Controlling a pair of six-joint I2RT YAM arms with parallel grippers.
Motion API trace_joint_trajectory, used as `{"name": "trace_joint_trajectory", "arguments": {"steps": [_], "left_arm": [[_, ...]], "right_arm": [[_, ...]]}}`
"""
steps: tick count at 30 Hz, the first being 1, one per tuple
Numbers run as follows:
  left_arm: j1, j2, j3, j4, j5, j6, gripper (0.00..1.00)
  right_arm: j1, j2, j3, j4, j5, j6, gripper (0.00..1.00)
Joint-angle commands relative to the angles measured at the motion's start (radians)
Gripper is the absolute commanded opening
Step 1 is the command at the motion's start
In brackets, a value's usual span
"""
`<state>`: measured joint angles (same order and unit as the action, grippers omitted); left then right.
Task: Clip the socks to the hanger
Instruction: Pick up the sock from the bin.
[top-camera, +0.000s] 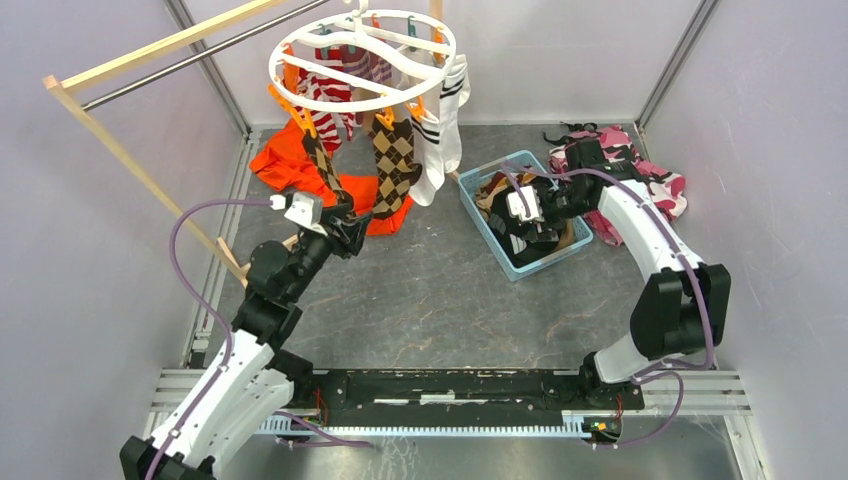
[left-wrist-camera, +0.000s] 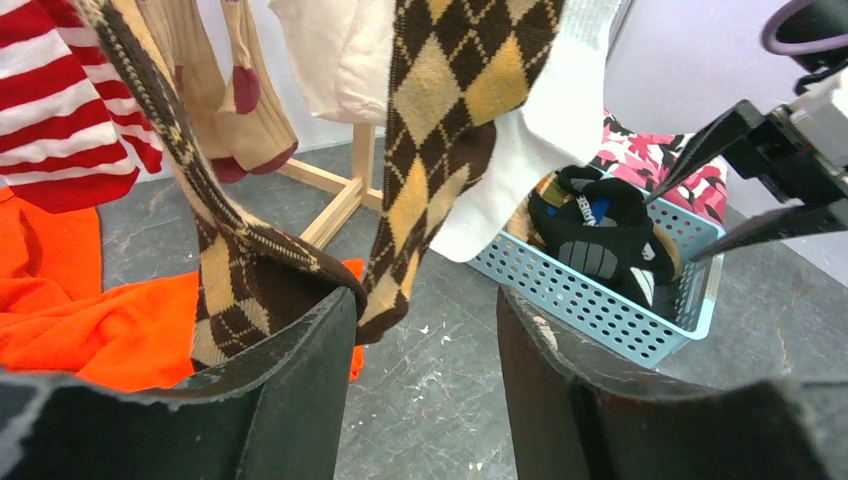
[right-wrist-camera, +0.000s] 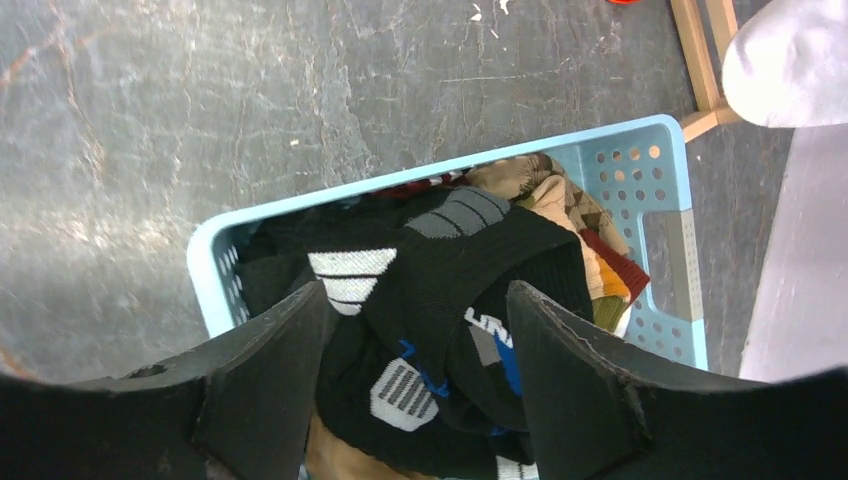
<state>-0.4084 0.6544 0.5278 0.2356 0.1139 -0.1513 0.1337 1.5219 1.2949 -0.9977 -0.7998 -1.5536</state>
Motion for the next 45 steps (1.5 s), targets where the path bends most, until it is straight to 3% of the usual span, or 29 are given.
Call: {"name": "trace_joint_trajectory", "arguments": {"steps": [1,7,12,17,21,29,33,37,45], "left_arm": [[-0.001,-0.05,-0.001,-0.061,0.032,-0.009,0.62],[-0.002,-0.083,0.015,-0.093,0.065,-0.051,0.63],[-0.001,-0.11,0.011,-0.099,0.077,-0.087,0.64],[-0.002,-0.116,0.012,-0.089,0.083,-0.115,0.67],[-0.002,-0.116,0.024,-0.069,0.088,-0.155,0.75],[-0.001,-0.113,0.03,0.02,0.127,-0.305,1.0],[-0.001,-0.072,0.057,0.036,0.132,-0.384,1.0],[-0.001,-0.028,0.082,0.085,0.239,-0.393,1.0],[-0.001,-0.02,0.079,0.172,0.307,-0.46,0.97]], "right_arm": [[-0.007,0.094,0.101,-0.096,0.032,-0.232,0.7],[-0.004,0.179,0.13,-0.071,0.082,-0.131,0.56],[-0.004,0.16,0.088,-0.029,0.129,-0.027,0.47],[-0.004,0.115,0.072,-0.022,0.11,0.026,0.13],[-0.016,0.058,0.102,0.02,0.067,0.124,0.01],[-0.079,-0.062,0.182,0.137,-0.04,0.386,0.0],[-0.096,-0.114,0.181,0.204,-0.065,0.502,0.0],[-0.114,-0.15,0.171,0.319,-0.091,0.702,0.0],[-0.119,-0.223,0.102,0.581,-0.036,1.05,0.0]]}}
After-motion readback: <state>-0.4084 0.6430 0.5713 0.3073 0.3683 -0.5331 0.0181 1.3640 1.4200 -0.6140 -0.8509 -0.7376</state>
